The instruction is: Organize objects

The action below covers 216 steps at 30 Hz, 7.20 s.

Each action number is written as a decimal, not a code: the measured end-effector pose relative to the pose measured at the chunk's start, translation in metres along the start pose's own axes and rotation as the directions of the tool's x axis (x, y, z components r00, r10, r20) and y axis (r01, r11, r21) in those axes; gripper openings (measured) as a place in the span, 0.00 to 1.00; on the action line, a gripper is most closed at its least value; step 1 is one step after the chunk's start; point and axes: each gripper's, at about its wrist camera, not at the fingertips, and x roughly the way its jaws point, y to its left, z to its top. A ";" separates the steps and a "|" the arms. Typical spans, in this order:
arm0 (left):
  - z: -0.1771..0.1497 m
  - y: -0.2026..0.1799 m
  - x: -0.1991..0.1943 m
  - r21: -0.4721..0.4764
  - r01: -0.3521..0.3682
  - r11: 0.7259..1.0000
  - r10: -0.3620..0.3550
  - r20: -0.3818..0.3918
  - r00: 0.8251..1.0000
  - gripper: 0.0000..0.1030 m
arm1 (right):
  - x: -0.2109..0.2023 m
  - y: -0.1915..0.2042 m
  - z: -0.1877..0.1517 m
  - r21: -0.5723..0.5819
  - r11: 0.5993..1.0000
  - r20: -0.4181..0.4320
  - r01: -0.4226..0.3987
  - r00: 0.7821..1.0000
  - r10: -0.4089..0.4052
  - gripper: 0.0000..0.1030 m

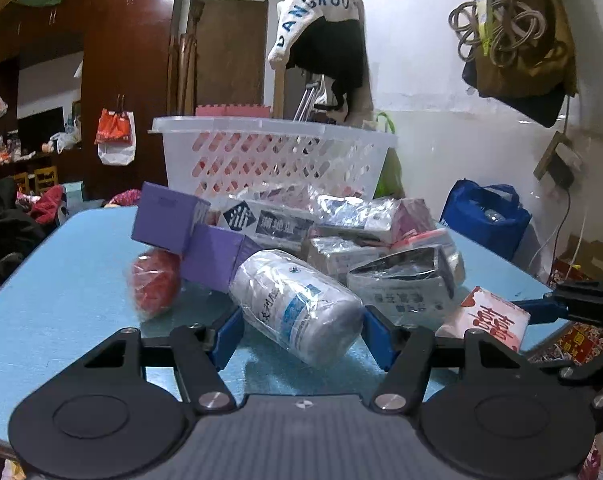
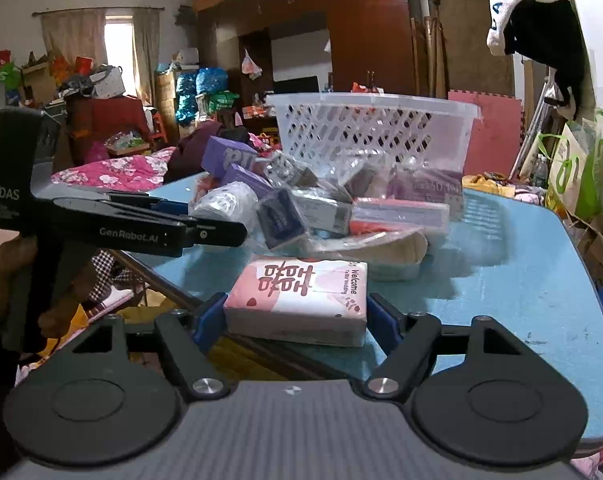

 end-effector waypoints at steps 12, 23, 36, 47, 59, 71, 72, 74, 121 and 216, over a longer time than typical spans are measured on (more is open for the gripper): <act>0.007 0.004 -0.009 -0.007 0.012 1.000 -0.011 0.040 0.999 0.65 | 0.007 0.003 0.009 0.017 1.000 0.028 -0.015 1.000 0.015 0.74; 0.013 0.010 -0.017 -0.017 0.018 1.000 -0.016 0.074 0.997 0.66 | 0.001 -0.005 0.008 0.032 0.999 0.036 -0.012 0.999 0.011 0.74; 0.074 0.020 -0.028 -0.016 0.043 0.999 -0.039 0.192 0.981 0.65 | -0.007 -0.022 0.081 -0.027 0.997 0.176 0.070 0.982 -0.065 0.74; 0.204 0.038 0.069 -0.078 -0.040 0.996 0.048 0.111 0.993 0.65 | 0.091 -0.079 0.192 -0.003 0.985 0.169 0.170 0.971 -0.167 0.74; 0.194 0.055 0.083 -0.059 -0.061 0.996 0.066 0.093 0.993 0.99 | 0.067 -0.076 0.172 0.022 0.982 0.195 0.187 0.963 -0.187 1.00; 0.065 0.073 -0.009 -0.061 -0.108 0.992 0.118 0.196 0.973 0.99 | 0.002 -0.064 0.028 0.208 0.975 0.216 0.083 0.968 -0.129 1.00; 0.062 0.076 -0.009 -0.072 -0.104 0.992 0.115 0.188 0.975 0.98 | 0.002 -0.063 0.019 0.238 0.969 0.206 0.071 0.971 -0.122 1.00; 0.061 0.080 0.000 -0.075 -0.105 0.992 0.116 0.165 0.979 0.96 | 0.007 -0.058 0.017 0.252 0.967 0.165 0.042 0.982 -0.086 1.00; 0.050 0.076 -0.007 -0.130 -0.058 0.990 0.081 0.181 0.980 0.45 | 0.005 -0.028 0.034 0.084 0.996 0.205 0.019 0.978 -0.036 0.34; -0.009 0.044 0.027 0.031 -0.076 0.997 0.074 0.049 0.996 0.43 | 0.059 -0.009 0.009 0.066 0.970 0.087 0.235 0.967 -0.241 0.79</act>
